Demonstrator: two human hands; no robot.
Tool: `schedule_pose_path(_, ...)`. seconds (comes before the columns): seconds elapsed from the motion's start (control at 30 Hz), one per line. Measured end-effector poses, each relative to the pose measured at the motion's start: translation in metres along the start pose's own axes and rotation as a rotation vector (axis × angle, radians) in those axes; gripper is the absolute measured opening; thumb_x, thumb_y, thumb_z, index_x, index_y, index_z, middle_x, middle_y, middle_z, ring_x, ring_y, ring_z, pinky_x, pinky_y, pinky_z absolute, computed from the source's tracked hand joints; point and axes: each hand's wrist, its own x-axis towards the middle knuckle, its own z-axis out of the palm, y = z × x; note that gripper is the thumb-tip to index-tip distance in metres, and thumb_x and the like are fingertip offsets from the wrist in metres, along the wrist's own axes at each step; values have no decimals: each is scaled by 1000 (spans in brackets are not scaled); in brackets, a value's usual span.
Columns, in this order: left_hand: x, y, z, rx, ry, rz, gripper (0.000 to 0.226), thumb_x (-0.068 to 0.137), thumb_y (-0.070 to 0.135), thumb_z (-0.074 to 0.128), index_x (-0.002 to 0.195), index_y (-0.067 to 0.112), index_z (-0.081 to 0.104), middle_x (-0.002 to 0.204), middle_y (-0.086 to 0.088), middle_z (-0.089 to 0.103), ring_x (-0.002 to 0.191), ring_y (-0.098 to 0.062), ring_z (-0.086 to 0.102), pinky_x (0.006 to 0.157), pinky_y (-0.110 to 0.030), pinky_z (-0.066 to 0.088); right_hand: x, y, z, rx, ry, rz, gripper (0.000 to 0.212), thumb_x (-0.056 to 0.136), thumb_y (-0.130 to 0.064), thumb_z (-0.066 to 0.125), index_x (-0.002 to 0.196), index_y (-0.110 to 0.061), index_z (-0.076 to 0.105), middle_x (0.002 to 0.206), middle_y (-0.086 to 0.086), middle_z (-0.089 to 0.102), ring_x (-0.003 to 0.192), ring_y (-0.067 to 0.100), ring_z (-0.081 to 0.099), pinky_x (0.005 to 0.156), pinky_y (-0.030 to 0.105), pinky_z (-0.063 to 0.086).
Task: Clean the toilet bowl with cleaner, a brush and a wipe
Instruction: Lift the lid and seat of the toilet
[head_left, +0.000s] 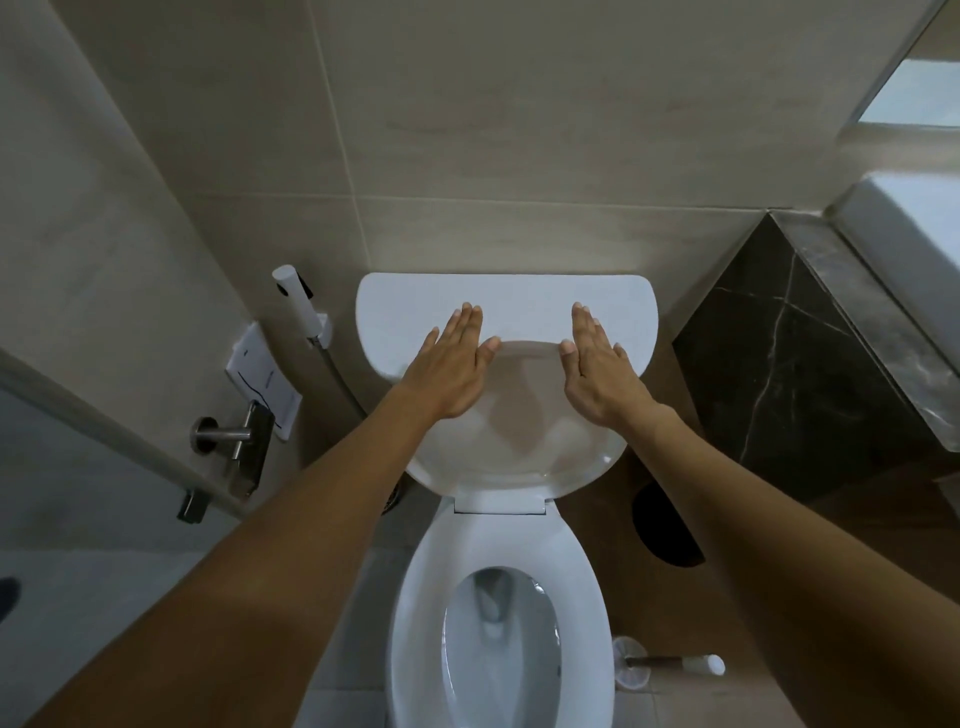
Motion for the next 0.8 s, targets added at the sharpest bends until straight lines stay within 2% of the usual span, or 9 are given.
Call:
schedule_pose_path(0.13,-2,3,-5,61,-28,-17,59,102,42,8,151,11,-5,159,-3,-9,146,-14,-9,117,-35,-4,0,-2,-5,-52,-39,23,57,105,-37,12,153,-15,-8,161,1,-9,148,17,-8,119,40,-1)
schedule_pose_path(0.3,-8,9,-23,290,-121,-71,68,99,51,5,152,9,-4,159,-7,-8,146,-18,-9,118,-41,-6,-2,-3,-21,-210,-124,55,60,103,-43,12,154,-18,-9,161,6,-8,148,23,-8,118,46,-1)
schedule_pose_path(0.4,-17,17,-35,351,-86,-78,70,99,53,8,152,9,0,159,-9,-7,147,-21,-8,118,-44,-5,-16,-2,-31,-223,-109,88,63,102,-48,14,154,-17,-4,162,8,-4,149,25,-6,118,46,0)
schedule_pose_path(0.57,-57,33,-41,392,-61,-70,67,101,50,15,152,9,0,159,-11,-7,147,-22,-8,118,-45,-3,-65,2,-38,-314,-108,92,63,102,-49,21,155,-20,2,162,9,1,149,27,-2,118,48,5)
schedule_pose_path(0.8,-145,59,-19,390,-48,-103,71,100,52,20,152,8,2,160,-11,-3,147,-23,-3,117,-45,1,-151,-3,-31,-301,-151,38,63,102,-47,24,154,-18,3,162,8,3,149,26,-2,118,49,5)
